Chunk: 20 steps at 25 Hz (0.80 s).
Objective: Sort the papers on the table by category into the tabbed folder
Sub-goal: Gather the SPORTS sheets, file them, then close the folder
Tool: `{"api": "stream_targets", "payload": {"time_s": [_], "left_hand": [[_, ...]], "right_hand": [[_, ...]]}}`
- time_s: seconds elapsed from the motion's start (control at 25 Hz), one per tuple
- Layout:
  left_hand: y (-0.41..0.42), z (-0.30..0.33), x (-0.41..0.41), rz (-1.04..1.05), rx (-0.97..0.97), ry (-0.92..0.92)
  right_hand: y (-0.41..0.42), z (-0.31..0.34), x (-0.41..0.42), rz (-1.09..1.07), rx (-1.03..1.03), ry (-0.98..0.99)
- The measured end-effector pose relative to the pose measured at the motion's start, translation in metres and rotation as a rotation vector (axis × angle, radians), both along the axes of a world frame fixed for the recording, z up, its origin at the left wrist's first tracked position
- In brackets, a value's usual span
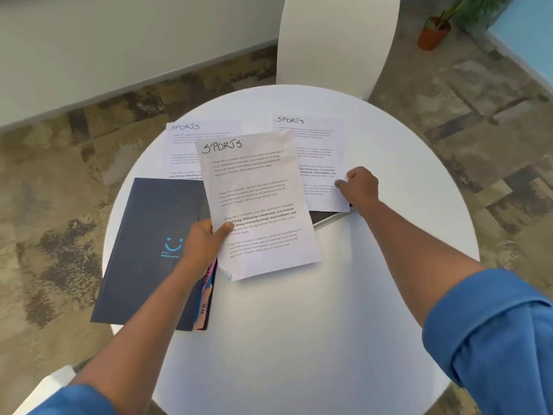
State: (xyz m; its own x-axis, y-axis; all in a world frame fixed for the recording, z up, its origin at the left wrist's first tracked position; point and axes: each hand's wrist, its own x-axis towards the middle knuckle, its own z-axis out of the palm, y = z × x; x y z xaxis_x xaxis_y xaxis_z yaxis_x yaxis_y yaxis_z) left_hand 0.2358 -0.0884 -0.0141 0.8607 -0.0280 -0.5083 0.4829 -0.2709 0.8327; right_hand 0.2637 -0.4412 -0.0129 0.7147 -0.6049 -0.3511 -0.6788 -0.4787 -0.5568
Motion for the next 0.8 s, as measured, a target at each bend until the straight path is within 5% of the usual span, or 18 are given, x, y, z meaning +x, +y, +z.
{"api": "stream_targets", "payload": {"time_s": [0.28,0.8], "left_hand": [[-0.001,-0.005,0.0,0.104,-0.065,0.052],[0.02,0.004,-0.011,0.077,-0.043,0.111]], "right_hand": [[0.021,-0.018,0.031,-0.107,-0.247,0.22],[0.021,-0.004,-0.006,-0.282,-0.121,0.274]]}}
